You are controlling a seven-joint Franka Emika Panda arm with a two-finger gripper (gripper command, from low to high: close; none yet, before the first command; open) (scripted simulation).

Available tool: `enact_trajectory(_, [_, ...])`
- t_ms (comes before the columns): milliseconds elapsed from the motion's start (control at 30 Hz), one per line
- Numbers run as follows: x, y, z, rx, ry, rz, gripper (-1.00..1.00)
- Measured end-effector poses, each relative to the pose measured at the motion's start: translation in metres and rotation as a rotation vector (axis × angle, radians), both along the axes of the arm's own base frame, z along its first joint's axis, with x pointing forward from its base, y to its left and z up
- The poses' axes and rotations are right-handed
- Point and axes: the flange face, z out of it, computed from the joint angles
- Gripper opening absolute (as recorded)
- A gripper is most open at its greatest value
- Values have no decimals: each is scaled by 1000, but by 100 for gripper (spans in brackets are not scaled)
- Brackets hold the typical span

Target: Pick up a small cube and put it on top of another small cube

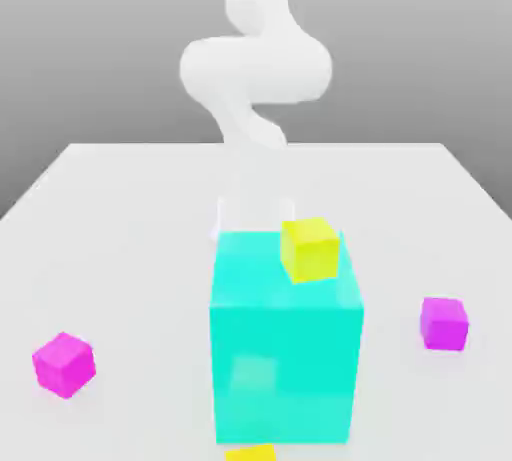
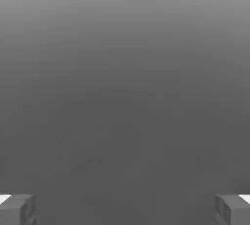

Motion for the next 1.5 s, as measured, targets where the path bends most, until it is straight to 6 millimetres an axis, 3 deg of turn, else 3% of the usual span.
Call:
enact_trajectory(200, [57,-64,-112,35,180,-100,0])
enact_trajectory(400, [74,-130,-231,77,352,-204,0])
enact_trajectory(533, [63,-170,-311,109,466,-276,0])
enact_trajectory(667, [31,-213,-389,148,579,-368,0])
enact_trajectory(800, [-4,-231,-461,177,687,-420,0])
enact_trajectory(967, [-11,-235,-524,181,708,-430,0])
enact_trajectory(1000, [-12,-235,-533,182,708,-431,-100])
enact_trajectory(1233, [-12,-235,-533,182,709,-431,-100])
enact_trajectory(1400, [-12,-235,-481,183,708,-430,-100])
enact_trajectory(1500, [29,-220,-450,131,640,-335,-100])
